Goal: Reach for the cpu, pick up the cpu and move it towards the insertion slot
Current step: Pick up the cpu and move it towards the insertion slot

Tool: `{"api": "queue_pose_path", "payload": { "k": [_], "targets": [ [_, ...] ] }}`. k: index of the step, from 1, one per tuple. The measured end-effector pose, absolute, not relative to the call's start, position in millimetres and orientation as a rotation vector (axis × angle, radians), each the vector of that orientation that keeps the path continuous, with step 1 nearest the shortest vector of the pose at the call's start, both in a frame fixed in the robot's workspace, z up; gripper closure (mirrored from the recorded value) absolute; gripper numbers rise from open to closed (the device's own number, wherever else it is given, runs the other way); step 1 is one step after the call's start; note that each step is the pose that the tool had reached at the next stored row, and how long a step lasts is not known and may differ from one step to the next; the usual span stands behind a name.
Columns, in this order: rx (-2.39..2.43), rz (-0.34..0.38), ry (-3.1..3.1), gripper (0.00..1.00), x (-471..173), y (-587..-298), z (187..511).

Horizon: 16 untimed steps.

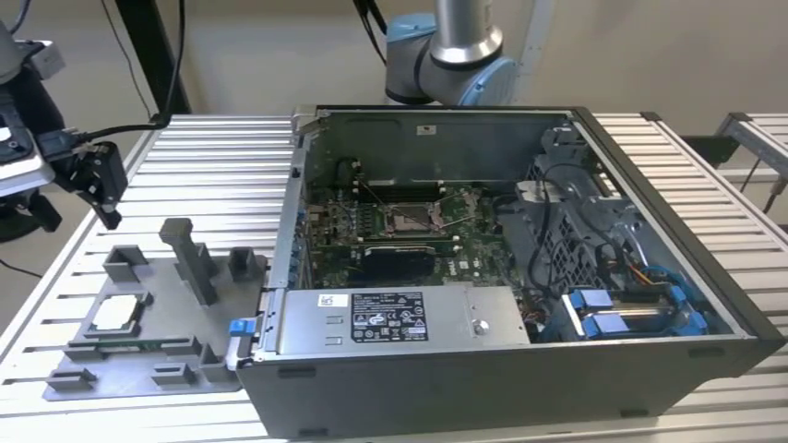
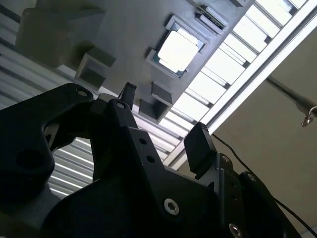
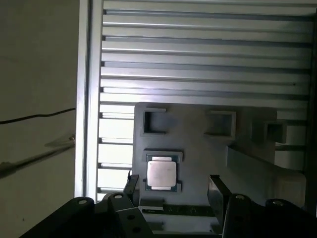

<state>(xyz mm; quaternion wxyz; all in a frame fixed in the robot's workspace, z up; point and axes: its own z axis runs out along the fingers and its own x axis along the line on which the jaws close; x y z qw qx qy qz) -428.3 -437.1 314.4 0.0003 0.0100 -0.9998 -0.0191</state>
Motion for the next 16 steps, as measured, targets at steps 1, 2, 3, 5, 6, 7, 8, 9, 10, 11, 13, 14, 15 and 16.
{"api": "queue_pose_path", "payload": {
  "k": [1, 2, 3, 5, 6, 7, 8, 9, 10, 11, 13, 14, 15, 16],
  "targets": [
    [0.032, -0.06, -3.14, 0.0, -428, -437, 313],
    [0.031, -0.06, -3.14, 0.0, -428, -437, 312],
    [0.031, -0.06, -3.14, 0.0, -428, -437, 311],
    [0.032, -0.06, -3.14, 0.0, -428, -437, 308],
    [0.031, -0.06, -3.14, 0.0, -428, -437, 307],
    [0.032, -0.06, -3.14, 0.0, -428, -437, 306],
    [0.031, -0.06, -3.14, 0.0, -428, -437, 305],
    [0.031, -0.06, -3.14, 0.0, -428, -437, 303],
    [0.032, -0.06, -3.14, 0.0, -428, -437, 302],
    [0.032, -0.06, -3.14, 0.0, -428, -437, 301],
    [0.032, -0.06, -3.14, 0.0, -428, -437, 299],
    [0.032, -0.06, -3.14, 0.0, -428, -437, 298],
    [0.032, -0.06, -3.14, 0.0, -428, -437, 297],
    [0.032, -0.06, -3.14, 0.0, -428, -437, 296]
  ]
}}
